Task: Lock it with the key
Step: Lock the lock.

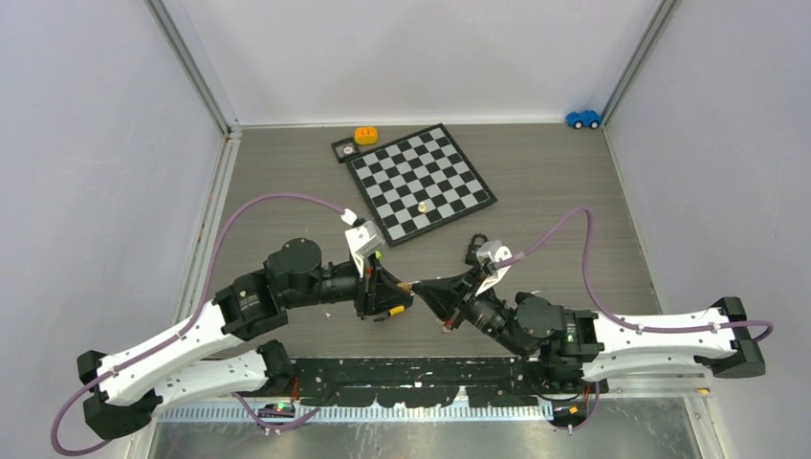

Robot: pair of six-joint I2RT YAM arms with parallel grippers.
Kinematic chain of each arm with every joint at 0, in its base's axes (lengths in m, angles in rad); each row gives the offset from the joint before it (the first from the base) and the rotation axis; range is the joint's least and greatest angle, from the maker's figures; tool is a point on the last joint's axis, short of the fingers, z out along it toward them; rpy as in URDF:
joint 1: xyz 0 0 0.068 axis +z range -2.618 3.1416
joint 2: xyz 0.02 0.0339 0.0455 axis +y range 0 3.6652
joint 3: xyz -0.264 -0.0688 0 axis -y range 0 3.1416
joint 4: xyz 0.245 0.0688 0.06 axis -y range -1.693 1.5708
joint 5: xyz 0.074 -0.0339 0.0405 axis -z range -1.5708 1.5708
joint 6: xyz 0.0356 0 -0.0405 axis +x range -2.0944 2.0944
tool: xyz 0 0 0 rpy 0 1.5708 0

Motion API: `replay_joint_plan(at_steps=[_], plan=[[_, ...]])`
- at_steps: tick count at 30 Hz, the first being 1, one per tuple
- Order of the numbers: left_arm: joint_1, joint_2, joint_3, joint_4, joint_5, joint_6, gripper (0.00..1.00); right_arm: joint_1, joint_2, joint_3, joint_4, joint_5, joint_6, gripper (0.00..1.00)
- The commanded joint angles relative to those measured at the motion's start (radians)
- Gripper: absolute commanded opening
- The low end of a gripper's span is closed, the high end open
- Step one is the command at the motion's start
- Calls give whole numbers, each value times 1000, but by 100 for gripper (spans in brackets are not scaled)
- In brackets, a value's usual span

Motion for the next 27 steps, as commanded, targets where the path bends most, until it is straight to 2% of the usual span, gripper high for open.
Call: replay_joint_plan(at_steps=[1, 10, 16, 22, 26, 27], plan=[[-14, 38, 46, 349, 19, -14, 0, 70, 117, 20, 4, -204, 17, 1], [-15, 90, 73, 345, 57, -8, 0, 100, 186, 49, 82, -238, -24, 0], [-14, 80, 73, 329, 40, 4, 0, 108, 217, 70, 73, -255, -37, 1], [-13, 27, 35, 328, 21, -4, 0, 109, 71, 48, -33, -130, -67, 0], [-13, 29, 36, 321, 87, -15, 0, 109, -42, 49, -111, -65, -102, 0], [-13, 39, 48, 313, 116, -19, 4, 108, -64, 49, -122, -54, -108, 0]])
